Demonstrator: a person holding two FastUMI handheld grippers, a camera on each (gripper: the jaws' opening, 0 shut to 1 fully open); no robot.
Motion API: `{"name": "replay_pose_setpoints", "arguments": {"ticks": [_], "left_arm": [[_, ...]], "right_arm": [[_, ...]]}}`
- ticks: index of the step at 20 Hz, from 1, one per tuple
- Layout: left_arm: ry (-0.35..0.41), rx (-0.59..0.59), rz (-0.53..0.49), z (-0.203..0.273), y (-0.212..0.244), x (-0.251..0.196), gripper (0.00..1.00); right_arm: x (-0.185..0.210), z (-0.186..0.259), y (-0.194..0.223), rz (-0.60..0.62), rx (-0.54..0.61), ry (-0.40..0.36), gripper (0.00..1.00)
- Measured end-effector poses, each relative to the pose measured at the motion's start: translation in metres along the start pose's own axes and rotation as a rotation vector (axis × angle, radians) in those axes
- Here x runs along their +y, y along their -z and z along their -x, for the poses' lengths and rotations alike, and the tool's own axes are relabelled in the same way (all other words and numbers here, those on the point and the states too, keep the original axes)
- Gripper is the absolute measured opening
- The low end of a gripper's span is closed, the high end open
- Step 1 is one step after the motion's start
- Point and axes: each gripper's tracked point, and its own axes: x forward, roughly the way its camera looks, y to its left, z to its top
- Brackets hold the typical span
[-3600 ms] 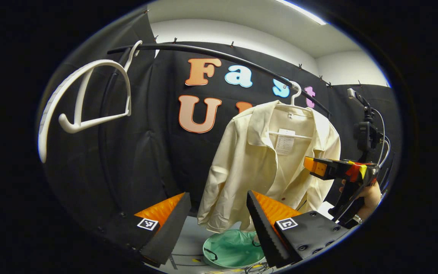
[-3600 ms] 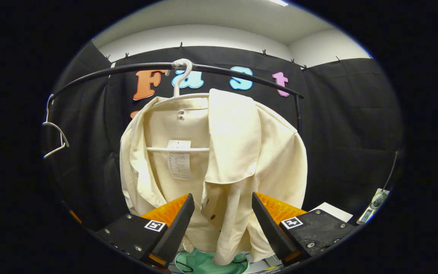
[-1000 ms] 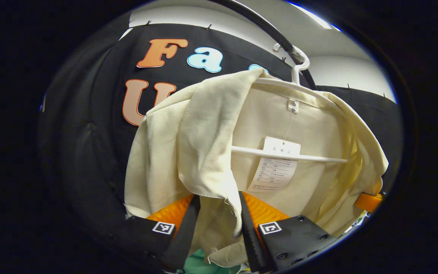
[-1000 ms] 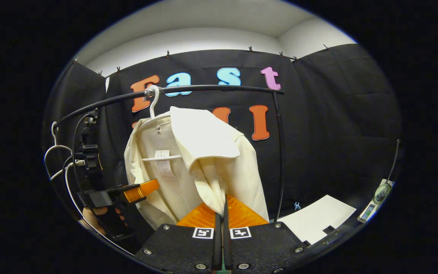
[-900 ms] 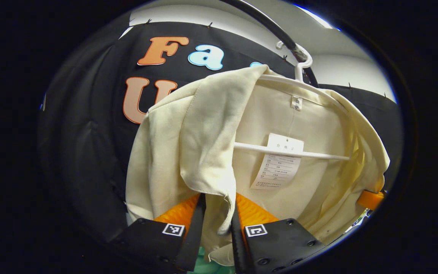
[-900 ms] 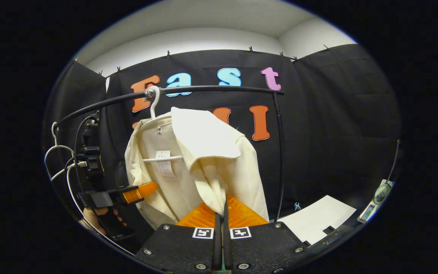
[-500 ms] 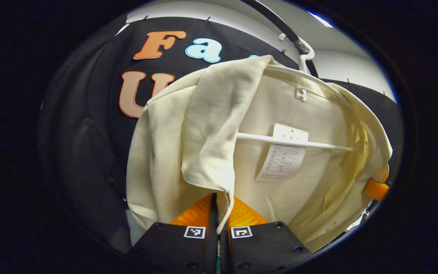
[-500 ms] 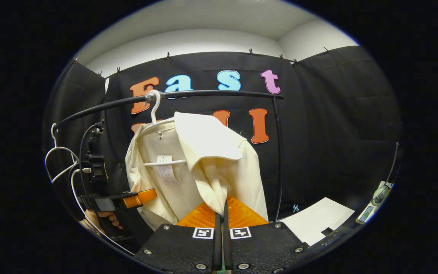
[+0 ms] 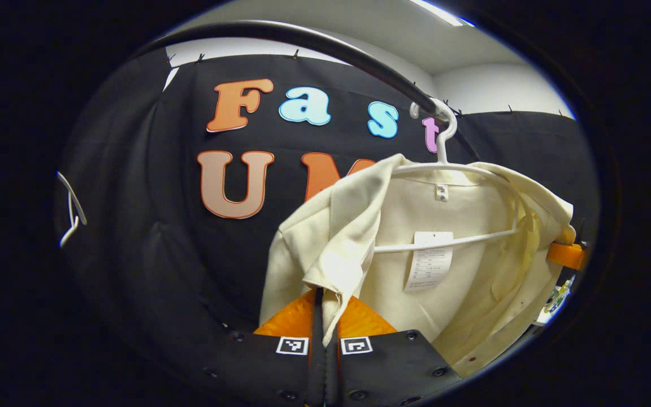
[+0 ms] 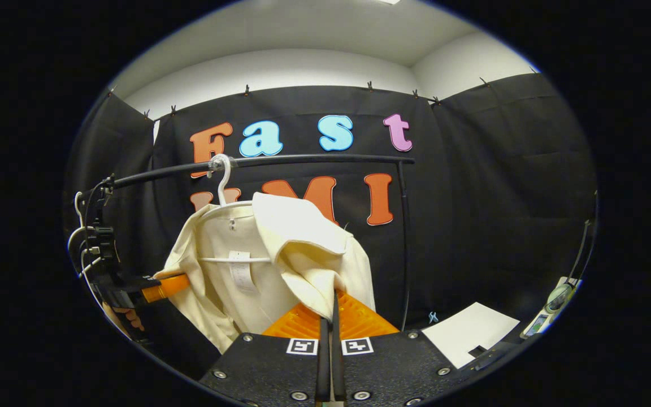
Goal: Grasp the clothes on the hanger with both hands and then place them into the laundry hamper below.
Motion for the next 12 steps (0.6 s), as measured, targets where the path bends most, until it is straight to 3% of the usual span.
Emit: {"name": "replay_pose_setpoints", "arguments": {"ticks": [12], "left_arm": [[-0.229, -0.149, -0.053, 0.021, -0.082, 0.085, 0.07]], "right_arm": [[-0.054, -0.01, -0.091, 0.082, -0.15, 0.074, 0.0]]}}
